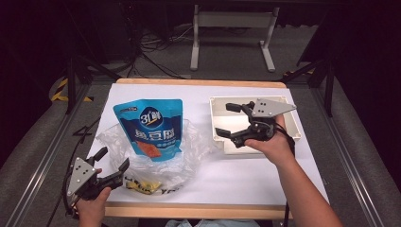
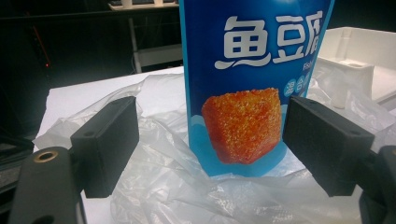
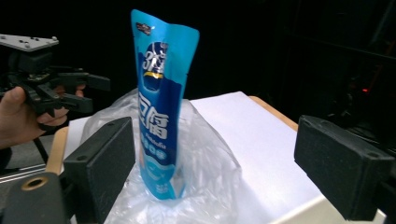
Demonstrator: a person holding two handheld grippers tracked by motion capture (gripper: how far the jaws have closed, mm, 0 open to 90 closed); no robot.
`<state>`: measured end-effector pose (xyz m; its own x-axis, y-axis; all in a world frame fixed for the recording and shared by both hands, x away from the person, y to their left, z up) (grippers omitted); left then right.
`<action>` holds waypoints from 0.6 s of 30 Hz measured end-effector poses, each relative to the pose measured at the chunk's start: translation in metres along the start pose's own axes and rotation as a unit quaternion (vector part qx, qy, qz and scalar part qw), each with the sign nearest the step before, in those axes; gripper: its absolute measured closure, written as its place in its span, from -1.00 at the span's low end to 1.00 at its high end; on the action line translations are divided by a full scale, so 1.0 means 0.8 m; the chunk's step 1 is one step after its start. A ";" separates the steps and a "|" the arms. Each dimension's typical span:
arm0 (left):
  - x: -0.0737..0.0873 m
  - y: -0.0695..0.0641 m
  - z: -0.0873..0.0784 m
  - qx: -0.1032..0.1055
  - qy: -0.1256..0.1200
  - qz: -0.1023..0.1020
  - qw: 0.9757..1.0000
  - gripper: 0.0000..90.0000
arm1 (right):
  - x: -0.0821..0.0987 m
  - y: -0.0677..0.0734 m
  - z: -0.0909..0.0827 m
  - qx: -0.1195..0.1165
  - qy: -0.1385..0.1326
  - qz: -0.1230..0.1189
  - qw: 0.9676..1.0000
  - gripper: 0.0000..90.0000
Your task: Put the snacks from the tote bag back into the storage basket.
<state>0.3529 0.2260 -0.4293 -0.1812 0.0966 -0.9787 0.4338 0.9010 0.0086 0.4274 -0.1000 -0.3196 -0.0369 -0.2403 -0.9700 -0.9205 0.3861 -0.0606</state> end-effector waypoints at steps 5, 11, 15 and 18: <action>0.000 0.000 0.001 0.000 -0.001 -0.001 1.000 -0.57 | -0.002 0.003 0.021 -0.012 0.003 -0.002 1.000 -0.71; 0.000 0.000 0.001 0.000 -0.002 -0.001 1.000 -0.57 | -0.003 0.007 0.054 -0.032 0.006 0.004 0.999 -0.73; -0.001 0.000 0.000 0.001 -0.003 0.000 1.000 -0.57 | 0.003 0.008 0.074 -0.036 0.013 0.004 0.999 -0.73; -0.001 0.000 -0.001 0.001 -0.003 0.002 1.000 -0.57 | 0.007 0.010 0.088 -0.042 0.013 0.009 0.999 -0.74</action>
Point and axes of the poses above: each handheld gripper's, and its own axes: z roughly forward along the jaws, x roughly out of its underside, y roughly to its left, the point moved 9 cm from there along z, roughly forward along the jaws, and after that the axes turned 2 degrees about -x, right-handed, at the moved point
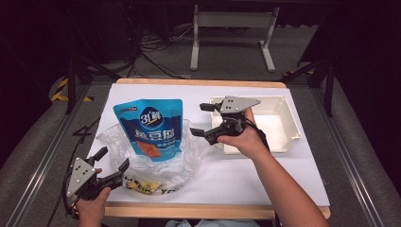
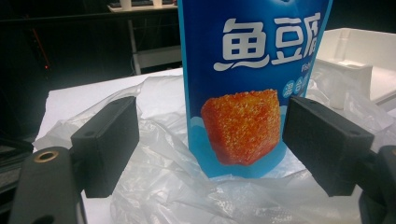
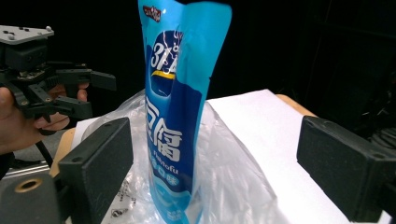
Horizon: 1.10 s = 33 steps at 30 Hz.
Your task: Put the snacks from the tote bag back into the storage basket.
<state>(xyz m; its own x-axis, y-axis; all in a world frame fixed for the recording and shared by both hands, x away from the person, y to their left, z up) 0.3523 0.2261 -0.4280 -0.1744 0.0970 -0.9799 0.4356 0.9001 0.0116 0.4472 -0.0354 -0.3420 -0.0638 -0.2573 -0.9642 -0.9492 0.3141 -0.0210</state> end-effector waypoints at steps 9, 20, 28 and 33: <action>0.000 0.000 0.000 0.001 -0.002 -0.002 1.000 -0.57 | 0.013 0.011 0.042 -0.007 0.004 -0.043 0.999 -0.71; 0.000 0.001 -0.001 0.002 -0.001 -0.002 1.000 -0.57 | 0.034 0.013 0.080 -0.016 0.013 -0.064 0.998 -0.72; 0.000 0.000 0.000 0.003 0.000 -0.003 1.000 -0.57 | 0.054 0.022 0.103 -0.030 0.033 -0.064 0.997 -0.70; 0.000 0.001 -0.001 0.003 0.000 -0.003 1.000 -0.57 | 0.063 0.024 0.114 -0.036 0.037 -0.058 0.997 -0.73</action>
Point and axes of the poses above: each handheld gripper's, and its own axes: z roughly forward along the jaws, x roughly out of its underside, y roughly to its left, the point moved 9 cm from there along z, roughly forward along the jaws, and after that the axes turned 2 degrees about -x, right-handed, at the moved point
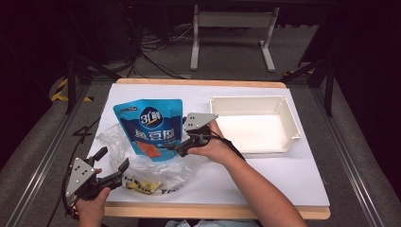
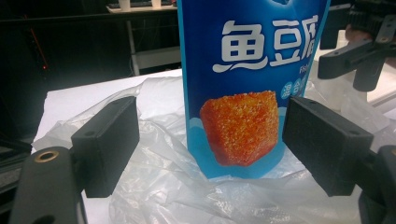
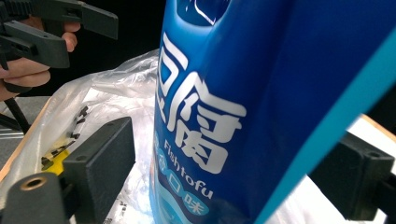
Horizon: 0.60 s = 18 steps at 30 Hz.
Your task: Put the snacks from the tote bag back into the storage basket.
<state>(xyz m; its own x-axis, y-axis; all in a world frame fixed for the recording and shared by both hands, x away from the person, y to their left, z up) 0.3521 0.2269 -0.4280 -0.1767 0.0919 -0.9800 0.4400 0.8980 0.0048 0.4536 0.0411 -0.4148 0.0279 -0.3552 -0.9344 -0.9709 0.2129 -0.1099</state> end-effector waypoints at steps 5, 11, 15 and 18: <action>0.001 0.000 0.001 0.001 0.003 -0.001 1.000 -0.57 | 0.006 0.000 0.009 -0.002 0.006 0.002 1.000 -0.76; 0.000 0.000 0.000 0.001 -0.002 -0.001 1.000 -0.57 | 0.016 0.003 0.022 -0.003 0.017 -0.008 1.000 -0.78; 0.000 0.000 0.001 0.002 -0.002 -0.001 1.000 -0.57 | 0.020 0.006 0.030 0.000 0.024 -0.015 1.000 -0.79; 0.000 0.001 0.000 0.001 -0.002 -0.003 1.000 -0.57 | 0.023 0.010 0.035 0.000 0.031 -0.025 0.999 -0.79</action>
Point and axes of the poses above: each handheld gripper's, and its own axes: z roughly forward along the jaws, x roughly out of its underside, y roughly to its left, the point moved 9 cm from there along z, roughly forward along the jaws, and after that the axes turned 2 degrees about -x, right-handed, at the moved point
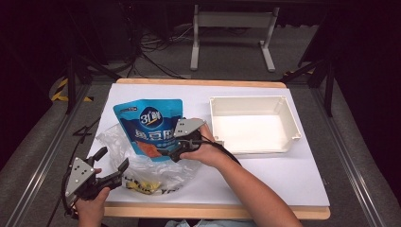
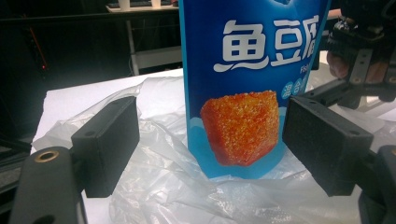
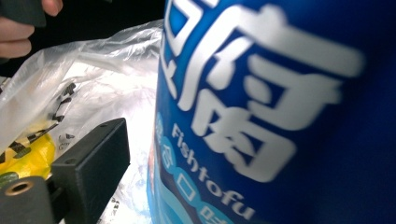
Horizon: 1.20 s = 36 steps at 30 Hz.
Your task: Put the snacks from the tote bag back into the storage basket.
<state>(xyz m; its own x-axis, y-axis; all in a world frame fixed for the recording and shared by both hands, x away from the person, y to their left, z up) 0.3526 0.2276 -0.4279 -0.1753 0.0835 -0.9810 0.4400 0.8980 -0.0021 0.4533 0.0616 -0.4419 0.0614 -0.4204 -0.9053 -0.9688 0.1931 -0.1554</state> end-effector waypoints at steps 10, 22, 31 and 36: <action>0.000 0.001 0.000 0.001 0.002 0.000 1.000 -0.57 | 0.007 0.001 0.010 -0.007 0.008 0.008 1.000 -0.77; -0.001 0.001 0.000 -0.001 -0.003 -0.002 1.000 -0.57 | 0.006 -0.002 0.011 0.001 0.006 0.007 1.000 -0.49; 0.000 0.001 0.001 -0.002 -0.003 -0.001 1.000 -0.57 | 0.007 0.000 0.012 -0.025 0.011 0.011 1.000 -0.13; 0.000 0.000 0.001 -0.002 -0.003 -0.001 1.000 -0.57 | 0.006 0.001 0.009 -0.033 0.024 0.004 0.999 0.09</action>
<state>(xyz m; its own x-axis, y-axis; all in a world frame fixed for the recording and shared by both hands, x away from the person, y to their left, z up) 0.3536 0.2273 -0.4279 -0.1708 0.0802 -0.9820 0.4369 0.8995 -0.0025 0.4549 0.0663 -0.4492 0.0443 -0.4609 -0.8863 -0.9832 0.1374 -0.1206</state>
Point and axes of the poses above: each handheld gripper's, and its own axes: z roughly forward along the jaws, x roughly out of its underside, y roughly to its left, the point moved 9 cm from there along z, roughly forward along the jaws, and after that the axes turned 2 degrees about -x, right-handed, at the moved point
